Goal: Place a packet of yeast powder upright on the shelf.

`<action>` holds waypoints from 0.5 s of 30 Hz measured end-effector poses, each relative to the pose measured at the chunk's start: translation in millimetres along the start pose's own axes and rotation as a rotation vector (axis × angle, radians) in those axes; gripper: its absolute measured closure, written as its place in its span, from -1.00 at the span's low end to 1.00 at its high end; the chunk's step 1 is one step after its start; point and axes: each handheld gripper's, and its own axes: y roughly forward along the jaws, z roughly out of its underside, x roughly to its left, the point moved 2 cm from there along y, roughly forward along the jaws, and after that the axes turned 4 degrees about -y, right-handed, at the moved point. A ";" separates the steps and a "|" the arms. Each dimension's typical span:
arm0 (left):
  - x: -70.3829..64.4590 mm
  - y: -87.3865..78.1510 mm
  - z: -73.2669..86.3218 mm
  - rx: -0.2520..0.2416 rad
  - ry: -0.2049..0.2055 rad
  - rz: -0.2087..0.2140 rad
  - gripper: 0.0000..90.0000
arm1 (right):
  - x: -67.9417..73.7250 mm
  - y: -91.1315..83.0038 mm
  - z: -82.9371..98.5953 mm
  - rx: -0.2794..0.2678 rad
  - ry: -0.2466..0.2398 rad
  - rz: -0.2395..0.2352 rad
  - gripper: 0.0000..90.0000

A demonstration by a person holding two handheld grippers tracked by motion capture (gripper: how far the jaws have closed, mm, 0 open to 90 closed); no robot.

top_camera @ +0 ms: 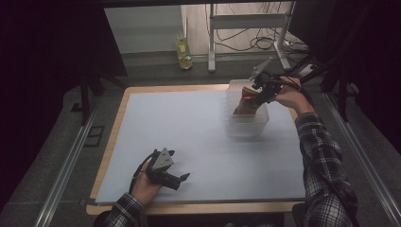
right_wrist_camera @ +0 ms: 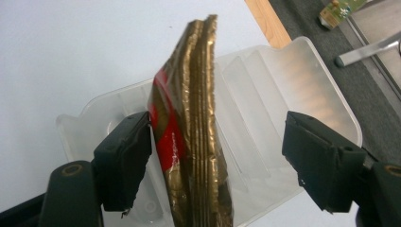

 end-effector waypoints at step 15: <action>-0.2 0.7 0.0 -0.002 -0.001 -0.001 -0.98 | 3.4 -6.4 -3.0 -0.091 0.107 0.018 -0.69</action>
